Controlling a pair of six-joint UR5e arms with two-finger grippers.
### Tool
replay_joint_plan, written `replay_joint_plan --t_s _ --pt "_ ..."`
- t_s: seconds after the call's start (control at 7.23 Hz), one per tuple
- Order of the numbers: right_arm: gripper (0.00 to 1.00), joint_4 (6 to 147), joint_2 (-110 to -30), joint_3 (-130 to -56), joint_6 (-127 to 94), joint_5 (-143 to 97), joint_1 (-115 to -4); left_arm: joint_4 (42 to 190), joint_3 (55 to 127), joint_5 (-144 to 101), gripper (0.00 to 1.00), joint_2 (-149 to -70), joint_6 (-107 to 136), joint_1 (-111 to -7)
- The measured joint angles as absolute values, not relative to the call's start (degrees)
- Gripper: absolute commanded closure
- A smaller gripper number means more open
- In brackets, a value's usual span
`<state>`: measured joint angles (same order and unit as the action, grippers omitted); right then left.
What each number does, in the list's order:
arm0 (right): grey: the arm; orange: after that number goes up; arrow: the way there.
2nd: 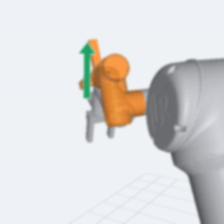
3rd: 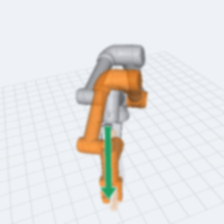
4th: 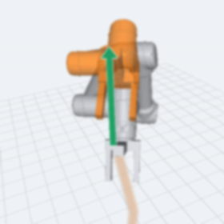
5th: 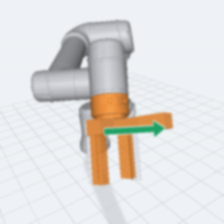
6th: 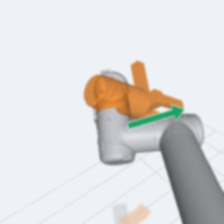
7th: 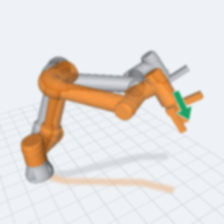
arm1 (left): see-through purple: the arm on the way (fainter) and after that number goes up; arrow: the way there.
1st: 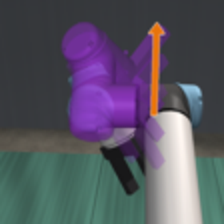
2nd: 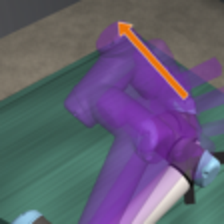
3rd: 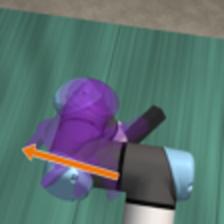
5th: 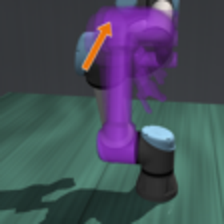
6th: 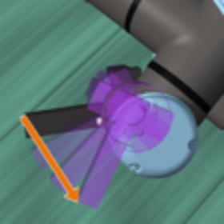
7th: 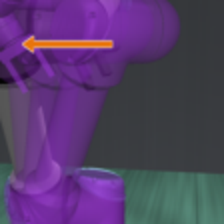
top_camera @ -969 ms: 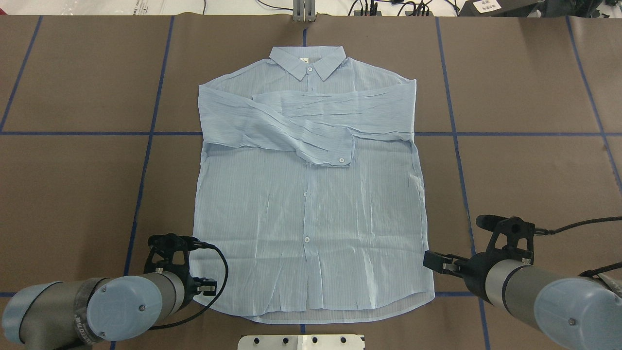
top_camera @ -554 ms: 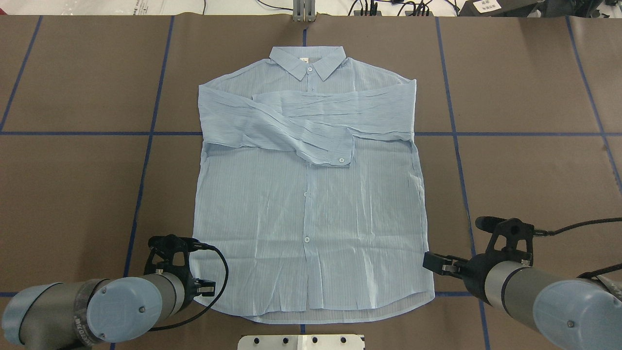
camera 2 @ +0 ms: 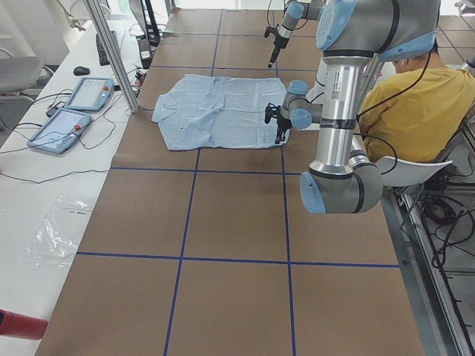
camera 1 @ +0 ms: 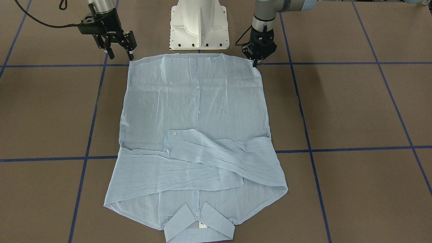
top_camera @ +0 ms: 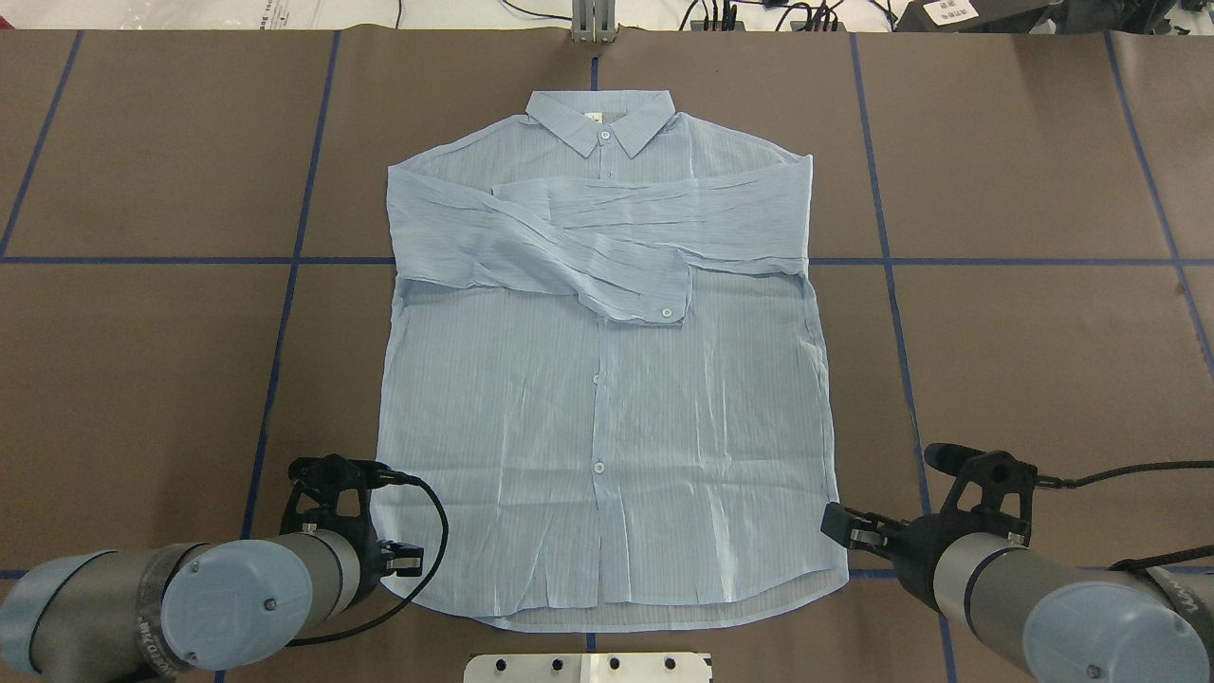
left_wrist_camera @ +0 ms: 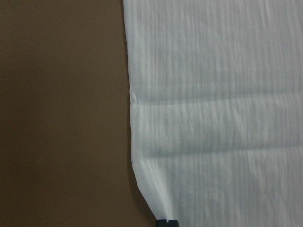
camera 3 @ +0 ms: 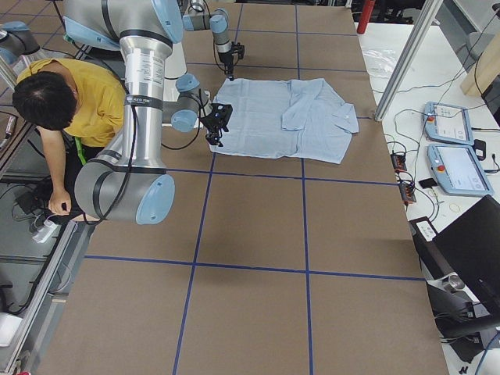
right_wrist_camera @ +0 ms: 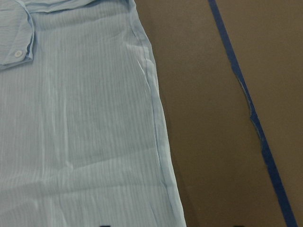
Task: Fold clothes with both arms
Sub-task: 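Position both grippers at the hem corners nearest the robot and grasp them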
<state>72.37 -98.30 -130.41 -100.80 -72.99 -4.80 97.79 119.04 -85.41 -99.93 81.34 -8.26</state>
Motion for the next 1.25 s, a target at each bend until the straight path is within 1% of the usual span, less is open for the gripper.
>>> replay_joint_plan --t_s 0.42,0.55,0.97,1.25 --pt "0.36 68.92 -96.29 -125.28 -102.39 -69.48 -3.05 97.95 120.0 -84.95 1.0 -99.95 81.31 -8.4" --pt "0.37 68.19 -96.2 -124.17 -102.9 -68.39 -2.26 97.98 120.06 -84.77 1.0 -99.98 81.3 -8.45" --pt "0.44 68.25 -96.53 -122.76 -104.27 -64.91 1.32 98.0 120.73 -84.62 1.0 -99.94 81.3 -8.62" --pt "0.46 68.43 -96.58 -121.78 -104.39 -63.71 2.63 98.0 120.86 -84.63 1.0 -99.94 81.3 -8.74"
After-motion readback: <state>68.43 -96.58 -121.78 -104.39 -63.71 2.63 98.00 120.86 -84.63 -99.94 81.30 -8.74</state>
